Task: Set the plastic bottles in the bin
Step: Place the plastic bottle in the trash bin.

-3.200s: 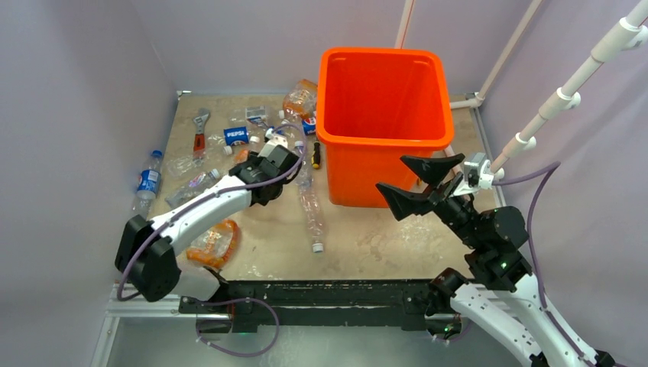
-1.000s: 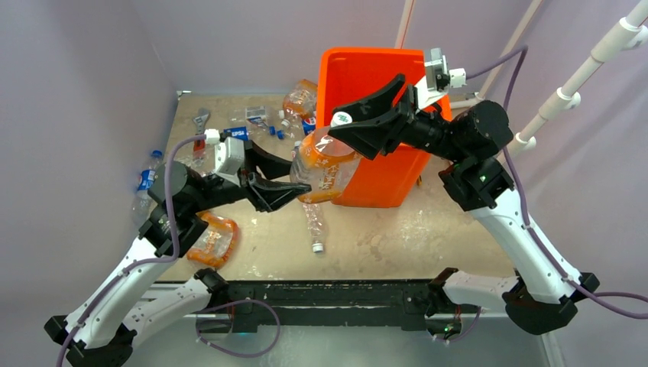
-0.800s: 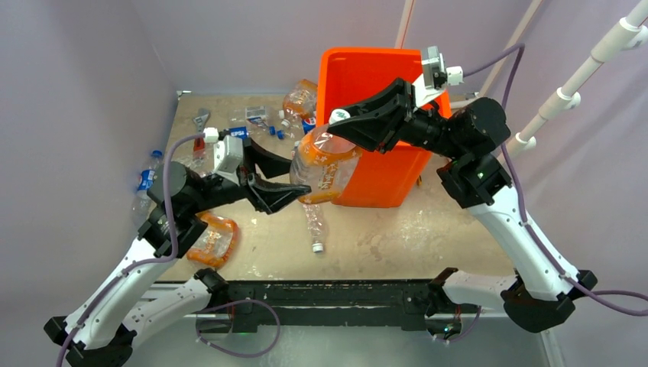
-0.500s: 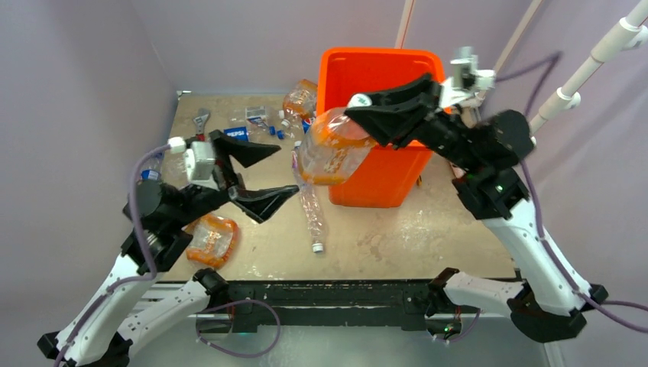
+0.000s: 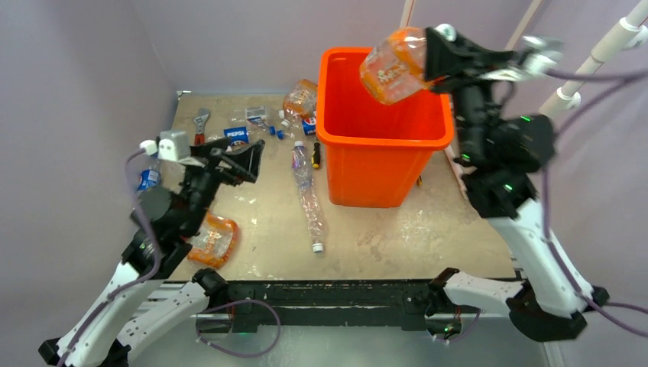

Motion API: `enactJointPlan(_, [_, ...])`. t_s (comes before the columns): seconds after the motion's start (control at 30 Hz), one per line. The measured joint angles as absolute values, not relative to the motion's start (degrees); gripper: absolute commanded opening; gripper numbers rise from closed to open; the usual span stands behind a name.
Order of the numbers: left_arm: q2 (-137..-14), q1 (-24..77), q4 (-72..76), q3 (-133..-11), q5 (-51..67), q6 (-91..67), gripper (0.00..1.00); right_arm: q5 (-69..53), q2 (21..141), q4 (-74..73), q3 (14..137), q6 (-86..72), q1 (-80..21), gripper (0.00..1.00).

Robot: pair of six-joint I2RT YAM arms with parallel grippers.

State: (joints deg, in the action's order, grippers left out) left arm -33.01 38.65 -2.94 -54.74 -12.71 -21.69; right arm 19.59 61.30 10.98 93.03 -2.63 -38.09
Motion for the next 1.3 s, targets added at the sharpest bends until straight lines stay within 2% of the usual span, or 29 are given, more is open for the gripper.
enactJointPlan(0.13, [-39.13,38.65,-12.12,-54.81,-28.45,-27.62,0.99,25.21,69.71,9.85,90.54,-1.3,-36.86,0.0])
enactJointPlan(0.23, [-41.71,38.65,-17.08,-54.15,-33.89,-31.09,0.99,26.13,75.55,6.61,89.1,-2.28,-35.57,0.0])
enactJointPlan(0.67, [-37.15,38.65,-21.32,-44.07,-39.44,-45.67,0.99,24.49,78.91,-1.83,86.72,-11.64,-27.57,0.0])
enactJointPlan(0.7, [-37.26,38.65,-21.61,-43.31,-39.42,-46.63,0.99,24.45,78.94,-2.7,86.39,-12.19,-27.42,0.1])
enactJointPlan(0.8, [-37.65,38.65,-22.22,-41.06,-38.96,-48.99,0.99,23.77,78.96,-4.78,84.64,-13.72,-27.29,0.58])
enactJointPlan(0.87, [-38.39,38.65,-22.28,-40.05,-38.13,-50.0,0.99,22.7,78.96,-6.09,83.31,-14.68,-27.24,0.73])
enactJointPlan(1.0, [-41.87,38.65,-22.37,-39.53,-35.75,-50.92,0.99,20.99,78.85,-8.45,82.61,-15.49,-27.24,0.84])
enactJointPlan(1.3, [-53.17,38.65,-22.76,-39.83,-28.51,-50.39,0.99,16.29,71.61,-10.28,84.09,-16.95,-27.24,0.91])
